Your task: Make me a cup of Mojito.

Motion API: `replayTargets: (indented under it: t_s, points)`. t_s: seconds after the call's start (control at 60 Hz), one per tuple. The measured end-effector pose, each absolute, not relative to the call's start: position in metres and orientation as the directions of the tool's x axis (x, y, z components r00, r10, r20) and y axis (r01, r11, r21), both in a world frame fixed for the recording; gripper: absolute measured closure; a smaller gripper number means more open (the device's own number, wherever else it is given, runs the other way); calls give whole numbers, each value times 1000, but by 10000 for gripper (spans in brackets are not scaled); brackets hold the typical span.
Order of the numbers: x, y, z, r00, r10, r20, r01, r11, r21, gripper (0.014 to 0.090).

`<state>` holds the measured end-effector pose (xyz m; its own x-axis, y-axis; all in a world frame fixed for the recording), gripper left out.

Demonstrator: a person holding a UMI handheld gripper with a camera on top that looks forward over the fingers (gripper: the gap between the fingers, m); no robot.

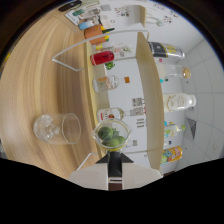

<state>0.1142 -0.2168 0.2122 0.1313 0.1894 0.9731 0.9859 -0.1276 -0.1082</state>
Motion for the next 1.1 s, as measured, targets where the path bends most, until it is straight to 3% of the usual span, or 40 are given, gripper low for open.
replayTargets:
  t_s: [0.15, 0.3, 0.55, 0.683, 0.9, 1.0, 1.1]
  points:
    - [106, -212, 215, -85, 182, 980, 996, -14, 89, 888]
    - [105, -209, 208, -226, 184, 957, 974, 51, 220, 887]
    - [101, -210, 211, -186, 183, 965, 982, 62, 177, 888]
    - [102, -212, 232, 55, 179, 982, 998, 0, -56, 888]
    - [137, -229, 268, 661, 91, 745, 749, -153, -645, 887]
    - [167, -242, 252, 848, 67, 526, 526, -234, -818, 887]
    - [200, -250, 206, 950, 43, 310, 305, -350, -886, 888]
